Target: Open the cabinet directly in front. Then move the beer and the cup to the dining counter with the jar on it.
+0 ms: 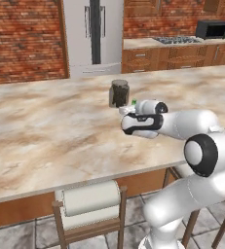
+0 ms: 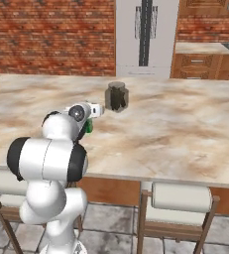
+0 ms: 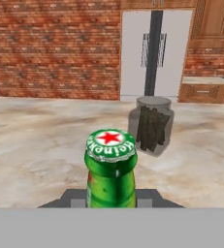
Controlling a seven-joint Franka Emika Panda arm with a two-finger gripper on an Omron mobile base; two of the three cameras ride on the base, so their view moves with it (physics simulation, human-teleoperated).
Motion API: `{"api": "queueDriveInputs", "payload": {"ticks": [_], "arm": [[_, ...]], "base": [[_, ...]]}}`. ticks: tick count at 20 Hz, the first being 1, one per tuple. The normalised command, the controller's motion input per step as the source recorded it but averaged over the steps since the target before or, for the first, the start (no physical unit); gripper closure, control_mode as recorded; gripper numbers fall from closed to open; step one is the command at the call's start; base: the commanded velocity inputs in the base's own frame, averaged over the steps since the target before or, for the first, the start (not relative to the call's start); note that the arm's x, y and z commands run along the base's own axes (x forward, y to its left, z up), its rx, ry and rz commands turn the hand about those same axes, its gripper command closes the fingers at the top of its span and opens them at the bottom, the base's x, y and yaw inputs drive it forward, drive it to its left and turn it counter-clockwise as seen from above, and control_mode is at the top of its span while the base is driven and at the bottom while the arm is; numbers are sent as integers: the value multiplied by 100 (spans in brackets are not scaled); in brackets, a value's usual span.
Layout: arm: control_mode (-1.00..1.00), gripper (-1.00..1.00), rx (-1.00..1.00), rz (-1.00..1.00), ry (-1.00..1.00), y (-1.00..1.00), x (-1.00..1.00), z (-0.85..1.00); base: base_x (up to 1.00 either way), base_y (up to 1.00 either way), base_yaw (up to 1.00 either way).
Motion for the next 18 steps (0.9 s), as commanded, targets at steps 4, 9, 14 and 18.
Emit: {"api": "queueDriveInputs", "payload": {"ticks": [4, 9, 14, 18], "arm": [[-100, 100, 0, 0, 0, 0, 16, -24], [-100, 100, 0, 0, 0, 0, 8, -41], [-100, 100, -1, 0, 0, 0, 6, -55], [-100, 100, 0, 0, 0, 0, 7, -50]], "base": [[0, 0, 0], [0, 0, 0], [0, 0, 0], [0, 0, 0]]}}
